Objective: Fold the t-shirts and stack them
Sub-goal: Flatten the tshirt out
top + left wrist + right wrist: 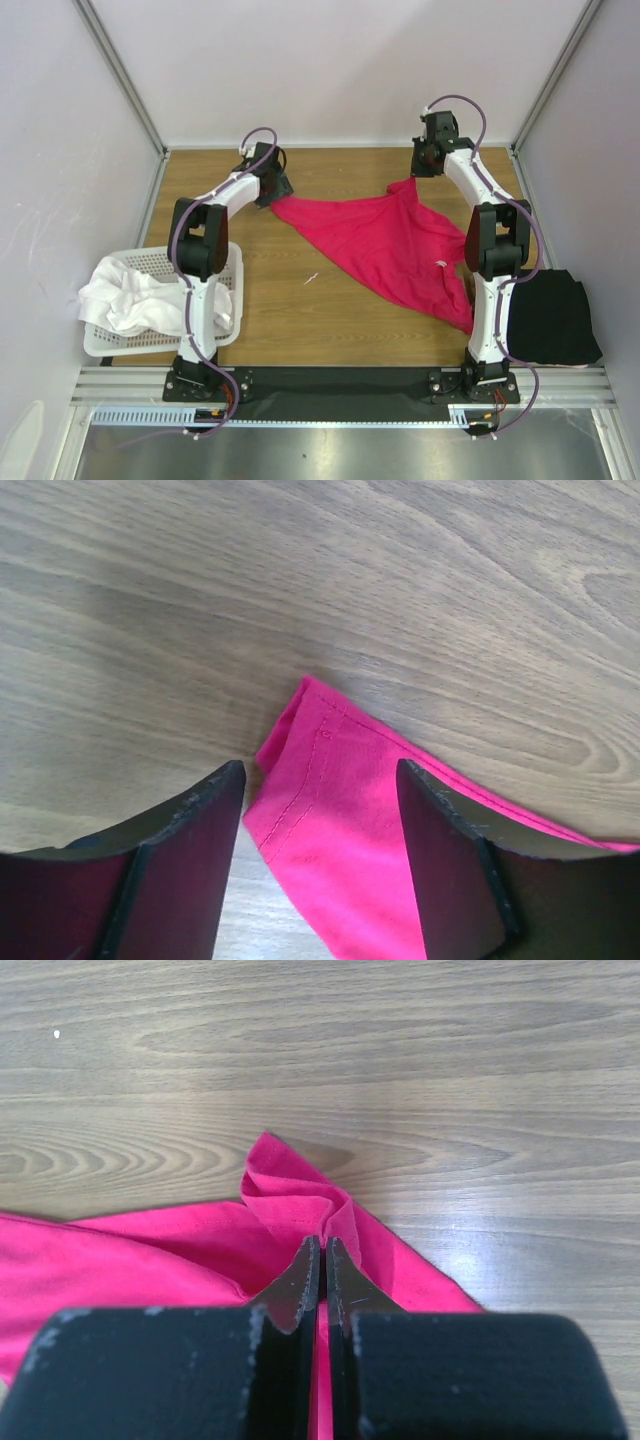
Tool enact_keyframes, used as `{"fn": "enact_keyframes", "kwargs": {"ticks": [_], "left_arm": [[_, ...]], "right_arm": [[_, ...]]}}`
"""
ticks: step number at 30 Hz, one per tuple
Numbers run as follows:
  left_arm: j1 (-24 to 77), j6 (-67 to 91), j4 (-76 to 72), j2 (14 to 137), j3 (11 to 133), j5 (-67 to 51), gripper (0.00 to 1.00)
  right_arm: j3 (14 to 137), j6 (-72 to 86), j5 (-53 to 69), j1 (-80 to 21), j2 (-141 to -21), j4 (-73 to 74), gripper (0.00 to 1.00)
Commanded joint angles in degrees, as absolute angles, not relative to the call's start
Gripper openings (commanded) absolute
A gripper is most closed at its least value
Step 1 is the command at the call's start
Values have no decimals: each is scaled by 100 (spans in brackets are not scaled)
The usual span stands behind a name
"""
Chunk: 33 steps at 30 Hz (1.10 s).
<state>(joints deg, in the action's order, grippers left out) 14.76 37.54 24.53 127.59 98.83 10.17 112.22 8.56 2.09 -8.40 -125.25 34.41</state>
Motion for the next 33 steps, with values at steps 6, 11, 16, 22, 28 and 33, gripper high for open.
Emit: {"fn": "enact_keyframes", "kwargs": {"ticks": [6, 11, 16, 22, 28, 33], "left_arm": [[1485, 3683, 2171, 12920, 10134, 896, 45], [1485, 3551, 2066, 12780, 10143, 1098, 3], [1494, 3112, 1758, 12157, 10002, 1169, 0], [1652, 2558, 1283, 10874, 9283, 1265, 0], [2004, 2092, 1239, 9496, 8772, 1880, 0], [2310, 2109, 1248, 8404, 8131, 2153, 0]], "right_arm": [[11426, 923, 229, -844, -12498, 3322, 0], [11531, 984, 229, -844, -12481, 3392, 0], [11646, 1020, 141, -844, -12305, 3349, 0], [11584, 993, -211, -835, -11752, 3173, 0], [11303, 853, -501, -835, -10777, 2918, 0], [10795, 694, -782, -844, -9898, 2813, 0]]}}
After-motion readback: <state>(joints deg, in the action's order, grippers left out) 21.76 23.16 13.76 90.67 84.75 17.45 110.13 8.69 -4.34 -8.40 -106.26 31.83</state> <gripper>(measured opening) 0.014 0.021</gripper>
